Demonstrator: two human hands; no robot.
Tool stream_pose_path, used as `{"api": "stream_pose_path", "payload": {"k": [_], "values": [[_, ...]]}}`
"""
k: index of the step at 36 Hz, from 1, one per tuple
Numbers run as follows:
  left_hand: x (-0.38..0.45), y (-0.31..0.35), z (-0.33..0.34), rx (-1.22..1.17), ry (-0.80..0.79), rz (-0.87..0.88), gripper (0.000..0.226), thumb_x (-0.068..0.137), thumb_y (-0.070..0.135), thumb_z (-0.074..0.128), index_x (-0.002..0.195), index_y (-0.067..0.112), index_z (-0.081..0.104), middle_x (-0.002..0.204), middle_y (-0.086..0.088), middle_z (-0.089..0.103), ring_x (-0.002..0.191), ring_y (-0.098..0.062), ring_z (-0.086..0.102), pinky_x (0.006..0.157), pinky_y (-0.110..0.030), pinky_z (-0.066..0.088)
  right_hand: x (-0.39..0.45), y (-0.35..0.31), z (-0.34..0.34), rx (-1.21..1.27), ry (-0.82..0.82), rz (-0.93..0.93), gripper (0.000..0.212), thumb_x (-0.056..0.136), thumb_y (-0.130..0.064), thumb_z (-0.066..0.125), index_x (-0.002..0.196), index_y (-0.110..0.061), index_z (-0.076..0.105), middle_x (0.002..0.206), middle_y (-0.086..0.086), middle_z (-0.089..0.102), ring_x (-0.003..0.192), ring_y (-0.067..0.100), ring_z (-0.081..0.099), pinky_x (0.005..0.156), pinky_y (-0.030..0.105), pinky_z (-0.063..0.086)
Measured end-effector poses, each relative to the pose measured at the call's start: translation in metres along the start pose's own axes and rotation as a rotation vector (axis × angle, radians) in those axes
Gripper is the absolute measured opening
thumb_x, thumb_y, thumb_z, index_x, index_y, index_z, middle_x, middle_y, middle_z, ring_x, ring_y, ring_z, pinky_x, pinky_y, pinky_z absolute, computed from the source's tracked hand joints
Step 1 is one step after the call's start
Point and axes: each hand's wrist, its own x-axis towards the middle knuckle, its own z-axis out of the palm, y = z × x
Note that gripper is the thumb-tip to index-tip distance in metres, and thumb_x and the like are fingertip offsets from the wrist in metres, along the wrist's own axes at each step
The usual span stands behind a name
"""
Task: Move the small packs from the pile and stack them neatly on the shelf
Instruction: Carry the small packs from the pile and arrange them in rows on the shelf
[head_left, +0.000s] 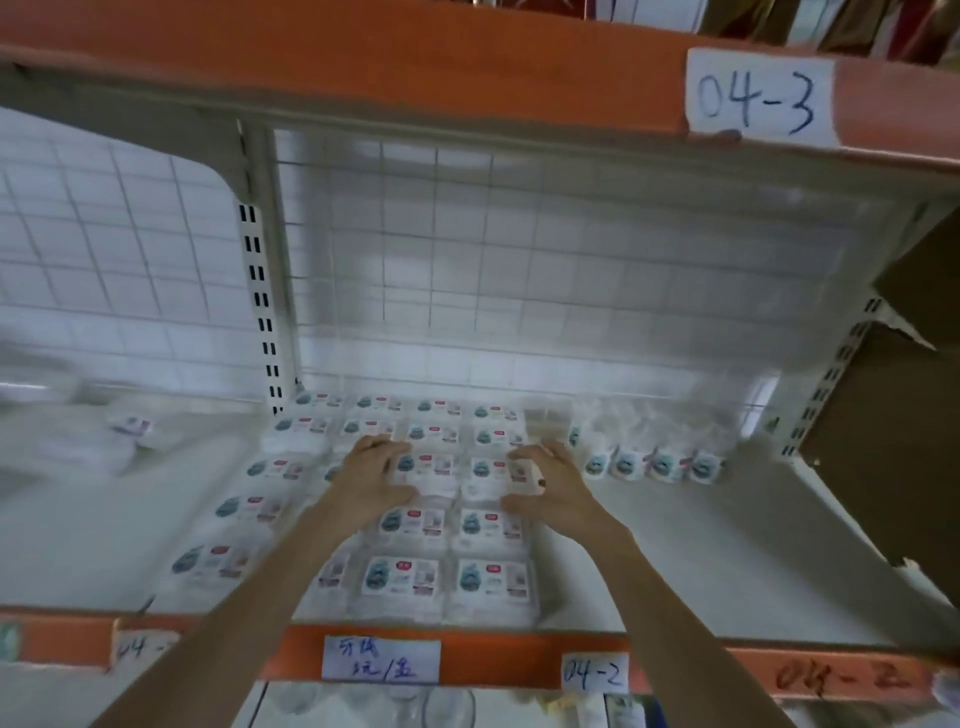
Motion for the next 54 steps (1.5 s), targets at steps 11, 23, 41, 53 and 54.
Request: {"api": "stream_pose_path", "payload": {"k": [11, 23, 41, 53, 54], "values": [[-0.013, 0.003, 0.000, -0.104, 0.087, -0.047, 0.092, 0.042, 0.060, 0.056, 0.120, 0.011, 0.058, 0.110, 0.000, 0.049, 0.109, -0.016, 0.050, 0.100, -0.035, 0.041, 0.008, 0.008, 0.003, 0.149, -0.039, -0.061, 0.052, 0.073, -0.012, 0.078, 0.116, -0.011, 0.049, 0.124, 0.003, 0.054, 0.111, 0.018, 0.054, 0.087, 0.023, 0.044], [-0.007, 0.005, 0.003, 0.099, 0.035, 0.030, 0.055, 0.077, 0.015, 0.072, 0.126, 0.006, 0.049, 0.114, -0.005, 0.043, 0.099, -0.014, 0.042, 0.084, -0.022, 0.034, -0.002, -0.001, 0.008, -0.144, -0.014, -0.048, 0.062, 0.081, -0.027, 0.069, 0.134, -0.012, 0.041, 0.137, 0.004, 0.028, 0.129, 0.021, 0.030, 0.107, 0.030, 0.031], [-0.087, 0.025, -0.002, 0.376, 0.232, 0.383, 0.033, 0.079, 0.027, 0.067, 0.108, 0.012, 0.063, 0.101, -0.005, 0.061, 0.084, -0.023, 0.064, 0.070, -0.038, 0.053, -0.116, -0.037, 0.008, -0.524, 0.377, -0.251, 0.045, 0.083, -0.044, 0.051, 0.120, -0.018, 0.057, 0.124, 0.004, 0.056, 0.111, 0.024, 0.056, 0.086, 0.039, 0.049], [-0.232, 0.020, 0.087, 0.269, 0.161, 0.332, 0.026, 0.076, 0.035, 0.046, 0.099, 0.024, 0.053, 0.087, 0.004, 0.060, 0.074, -0.015, 0.062, 0.061, -0.024, 0.050, -0.247, -0.007, 0.067, -0.380, 0.247, -0.211, 0.033, 0.079, -0.040, 0.046, 0.102, -0.022, 0.061, 0.106, -0.006, 0.061, 0.096, 0.012, 0.055, 0.077, 0.023, 0.047], [-0.244, 0.013, 0.088, 0.273, 0.157, 0.276, 0.026, 0.075, 0.035, 0.045, 0.098, 0.024, 0.053, 0.087, 0.004, 0.061, 0.073, -0.016, 0.063, 0.059, -0.023, 0.051, -0.253, -0.003, 0.070, -0.393, 0.215, -0.208, 0.034, 0.080, -0.041, 0.045, 0.103, -0.022, 0.061, 0.108, -0.005, 0.061, 0.098, 0.012, 0.054, 0.077, 0.026, 0.050]]}}
